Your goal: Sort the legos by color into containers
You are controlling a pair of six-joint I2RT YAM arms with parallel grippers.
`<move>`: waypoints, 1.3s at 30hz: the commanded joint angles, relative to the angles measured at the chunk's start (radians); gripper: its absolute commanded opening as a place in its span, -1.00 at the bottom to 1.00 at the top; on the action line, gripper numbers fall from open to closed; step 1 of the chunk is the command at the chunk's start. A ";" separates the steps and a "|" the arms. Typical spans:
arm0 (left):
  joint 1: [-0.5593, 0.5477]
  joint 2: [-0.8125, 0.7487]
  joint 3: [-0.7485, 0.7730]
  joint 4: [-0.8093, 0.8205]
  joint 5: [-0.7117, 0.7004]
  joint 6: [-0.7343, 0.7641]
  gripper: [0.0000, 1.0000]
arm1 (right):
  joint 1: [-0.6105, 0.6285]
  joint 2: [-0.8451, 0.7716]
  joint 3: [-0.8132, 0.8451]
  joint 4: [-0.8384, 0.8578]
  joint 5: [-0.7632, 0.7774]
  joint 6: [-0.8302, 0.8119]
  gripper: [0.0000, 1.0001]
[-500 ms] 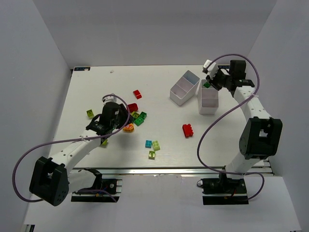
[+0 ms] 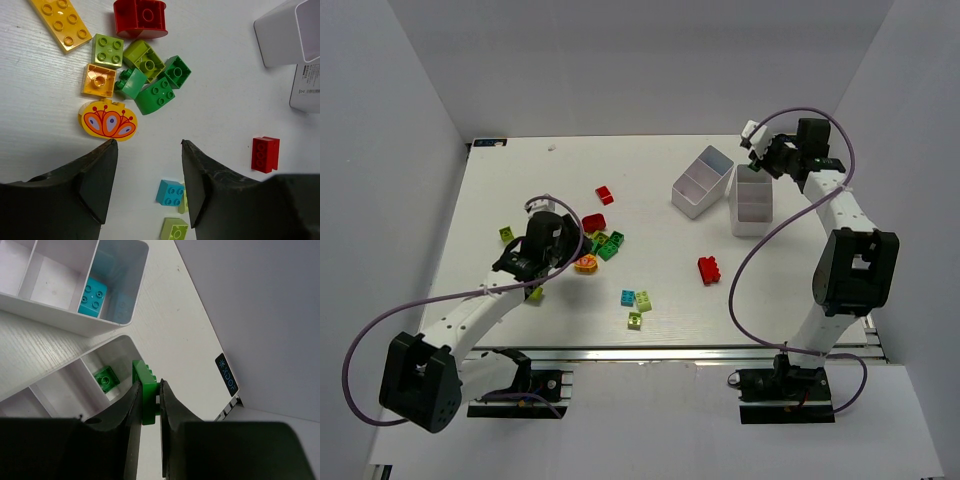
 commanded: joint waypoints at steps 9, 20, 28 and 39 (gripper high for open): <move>0.024 -0.069 0.019 -0.065 -0.021 -0.051 0.30 | -0.003 0.014 0.000 0.013 -0.018 -0.035 -0.54; 0.124 -0.086 0.033 -0.272 -0.084 -0.178 0.36 | -0.012 -0.012 0.003 0.062 -0.011 0.051 0.03; 0.165 -0.064 0.081 -0.506 -0.167 -0.353 0.41 | -0.019 -0.142 -0.058 0.097 -0.260 0.261 0.79; 0.167 0.095 0.136 -0.137 0.234 0.000 0.06 | 0.140 -0.175 -0.151 -0.194 -0.548 0.269 -0.07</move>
